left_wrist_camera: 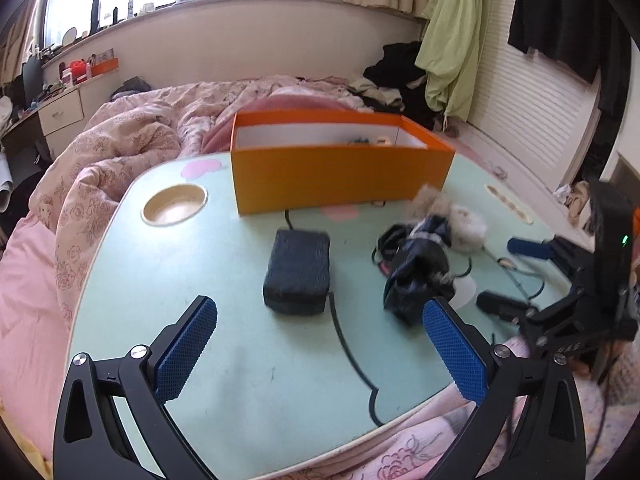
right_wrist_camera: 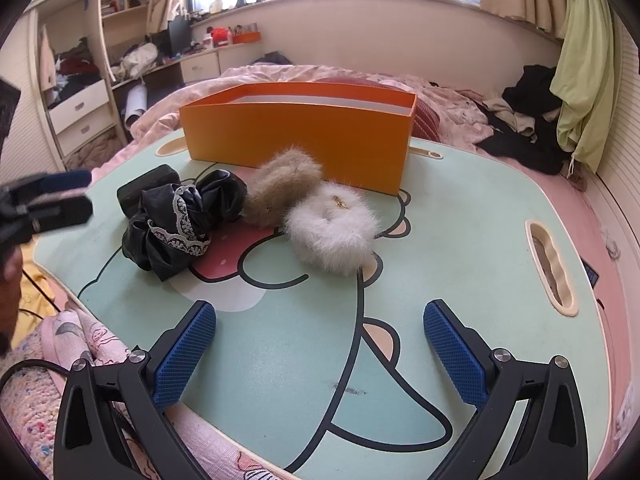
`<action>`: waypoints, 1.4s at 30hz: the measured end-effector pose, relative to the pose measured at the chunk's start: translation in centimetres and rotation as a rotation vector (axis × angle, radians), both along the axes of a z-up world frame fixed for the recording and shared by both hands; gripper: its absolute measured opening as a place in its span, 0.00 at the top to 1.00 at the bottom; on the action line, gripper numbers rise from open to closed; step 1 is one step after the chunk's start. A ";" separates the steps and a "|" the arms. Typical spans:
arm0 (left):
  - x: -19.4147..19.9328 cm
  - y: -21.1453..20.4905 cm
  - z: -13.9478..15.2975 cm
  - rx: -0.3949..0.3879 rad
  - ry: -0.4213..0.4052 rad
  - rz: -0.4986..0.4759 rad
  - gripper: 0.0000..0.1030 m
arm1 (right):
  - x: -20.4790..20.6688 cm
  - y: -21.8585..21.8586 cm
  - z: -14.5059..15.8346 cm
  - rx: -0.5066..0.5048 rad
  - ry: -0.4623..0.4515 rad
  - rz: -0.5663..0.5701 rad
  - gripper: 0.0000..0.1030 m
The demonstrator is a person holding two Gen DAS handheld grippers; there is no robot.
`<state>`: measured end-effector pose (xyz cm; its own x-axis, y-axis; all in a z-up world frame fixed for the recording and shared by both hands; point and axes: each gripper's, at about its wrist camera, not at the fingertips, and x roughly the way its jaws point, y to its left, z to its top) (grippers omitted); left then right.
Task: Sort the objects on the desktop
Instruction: 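Reach the left gripper down into the orange box, then grasp the clear plastic bag with the left gripper, then set the clear plastic bag on the table and open the left gripper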
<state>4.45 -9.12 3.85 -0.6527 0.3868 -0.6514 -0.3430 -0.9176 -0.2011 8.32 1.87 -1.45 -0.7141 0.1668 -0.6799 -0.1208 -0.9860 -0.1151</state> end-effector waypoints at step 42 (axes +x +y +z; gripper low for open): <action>-11.8 7.0 9.5 0.268 -0.230 -0.295 0.70 | 0.1 0.0 0.1 -0.004 0.010 -0.012 0.00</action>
